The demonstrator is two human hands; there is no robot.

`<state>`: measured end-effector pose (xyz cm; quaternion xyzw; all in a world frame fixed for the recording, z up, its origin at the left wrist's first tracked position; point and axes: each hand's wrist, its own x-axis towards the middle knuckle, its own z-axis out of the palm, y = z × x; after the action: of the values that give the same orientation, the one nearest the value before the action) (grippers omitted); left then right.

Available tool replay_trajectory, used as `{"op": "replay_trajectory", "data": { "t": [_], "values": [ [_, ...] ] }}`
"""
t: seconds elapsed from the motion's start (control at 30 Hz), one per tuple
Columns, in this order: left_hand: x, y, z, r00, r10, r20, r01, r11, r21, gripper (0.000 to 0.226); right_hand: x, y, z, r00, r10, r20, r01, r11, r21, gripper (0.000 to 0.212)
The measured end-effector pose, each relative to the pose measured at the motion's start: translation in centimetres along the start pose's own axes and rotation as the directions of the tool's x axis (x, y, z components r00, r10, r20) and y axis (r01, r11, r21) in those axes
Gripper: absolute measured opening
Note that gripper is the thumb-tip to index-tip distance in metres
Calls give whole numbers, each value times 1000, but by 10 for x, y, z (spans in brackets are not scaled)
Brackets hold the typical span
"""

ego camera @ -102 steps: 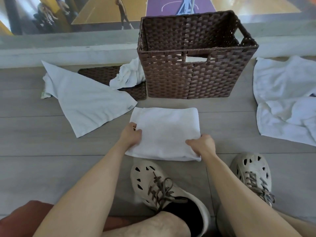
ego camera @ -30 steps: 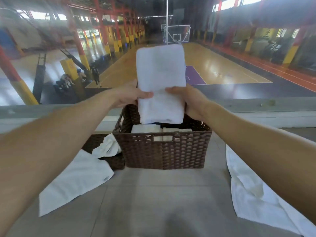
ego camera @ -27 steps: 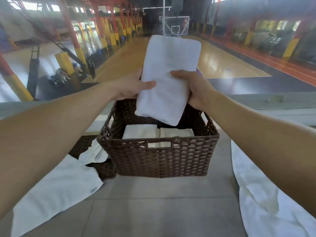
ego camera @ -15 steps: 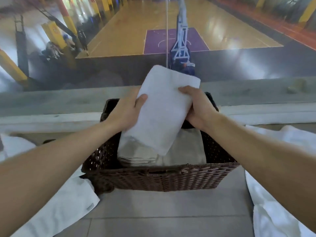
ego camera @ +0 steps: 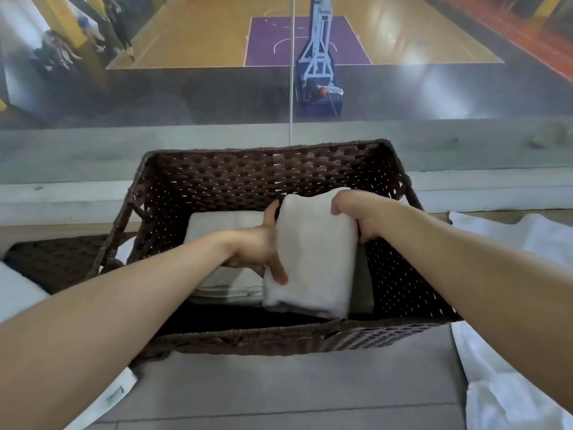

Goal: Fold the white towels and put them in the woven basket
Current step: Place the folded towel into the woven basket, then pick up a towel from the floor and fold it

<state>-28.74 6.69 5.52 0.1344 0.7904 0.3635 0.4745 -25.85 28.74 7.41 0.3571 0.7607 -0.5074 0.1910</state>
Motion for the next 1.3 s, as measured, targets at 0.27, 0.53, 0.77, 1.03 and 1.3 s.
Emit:
{"op": "replay_trajectory", "data": {
  "t": [0.27,0.53,0.77,1.03,1.3],
  "values": [
    [35,-10,25,999,24,-31,-20,992,127,154,21,-7,11,992,-116,41,107,648,-754,25],
    [39,4,33,948,301,-103,-9,349,937,132,0,9,16,976,-146,162,170,42,-985,144],
    [46,-8,24,992,125,21,-41,161,986,175,10,48,38,956,-69,286,282,-73,-957,175],
    [-12,19,9,968,245,-44,-17,239,971,117,-38,18,15,923,-238,303,332,93,-939,87],
    [-98,72,61,810,556,-188,-46,380,924,48,-158,62,-43,600,-786,-152,456,492,-742,24]
  ]
}}
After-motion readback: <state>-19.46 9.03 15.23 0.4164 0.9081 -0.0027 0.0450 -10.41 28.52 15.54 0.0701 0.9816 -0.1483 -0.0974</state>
